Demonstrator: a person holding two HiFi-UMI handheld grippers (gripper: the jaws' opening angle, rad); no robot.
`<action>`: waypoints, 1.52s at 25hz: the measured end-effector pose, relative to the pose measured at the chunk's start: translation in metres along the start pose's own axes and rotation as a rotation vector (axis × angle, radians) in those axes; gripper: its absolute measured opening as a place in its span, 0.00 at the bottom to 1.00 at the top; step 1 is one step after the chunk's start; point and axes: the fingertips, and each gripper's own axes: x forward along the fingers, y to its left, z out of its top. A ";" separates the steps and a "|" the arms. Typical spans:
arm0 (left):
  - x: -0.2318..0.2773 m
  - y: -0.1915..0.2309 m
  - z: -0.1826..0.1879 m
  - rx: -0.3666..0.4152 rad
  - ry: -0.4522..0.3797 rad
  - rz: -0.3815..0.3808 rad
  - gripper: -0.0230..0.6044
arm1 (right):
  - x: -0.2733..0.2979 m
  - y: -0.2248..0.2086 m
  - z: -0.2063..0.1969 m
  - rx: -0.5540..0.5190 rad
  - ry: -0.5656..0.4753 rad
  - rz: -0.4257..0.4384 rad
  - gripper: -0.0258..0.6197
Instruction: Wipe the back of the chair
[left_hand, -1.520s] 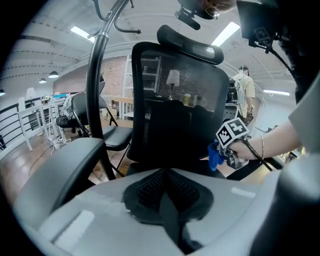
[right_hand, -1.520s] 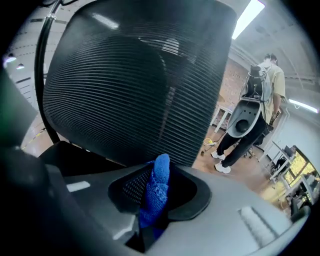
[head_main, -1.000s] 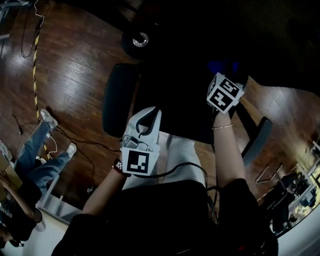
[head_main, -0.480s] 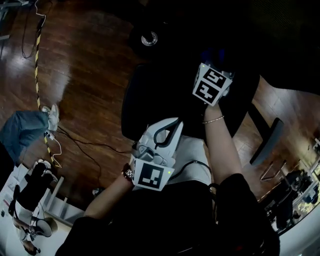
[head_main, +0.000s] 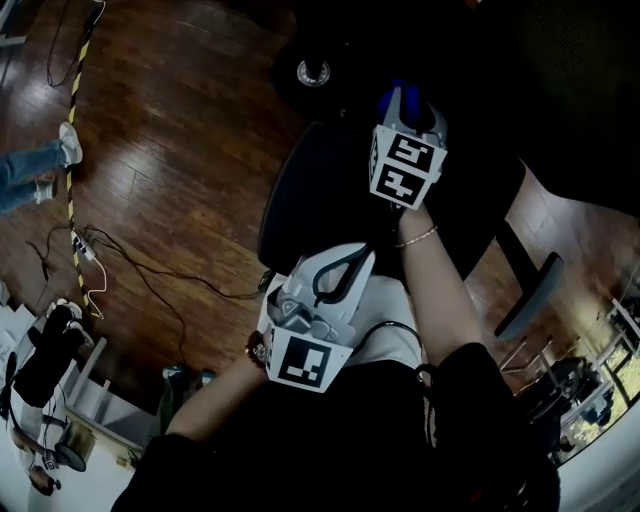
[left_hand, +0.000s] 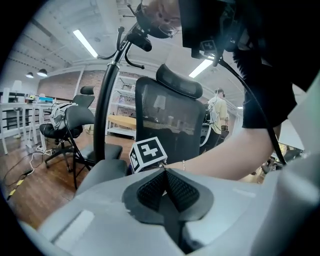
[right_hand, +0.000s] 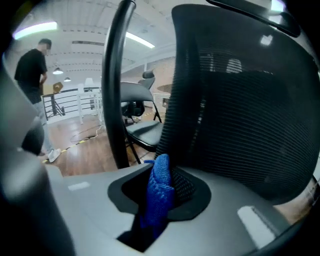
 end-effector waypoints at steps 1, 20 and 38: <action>-0.003 0.001 -0.001 -0.004 -0.004 0.008 0.05 | 0.000 0.008 0.003 -0.002 -0.009 0.017 0.17; 0.014 -0.024 0.027 0.057 -0.048 0.067 0.05 | -0.136 -0.026 0.082 0.120 -0.347 0.345 0.17; -0.066 -0.071 0.330 0.225 -0.316 0.079 0.05 | -0.548 -0.289 0.158 0.142 -0.555 -0.025 0.17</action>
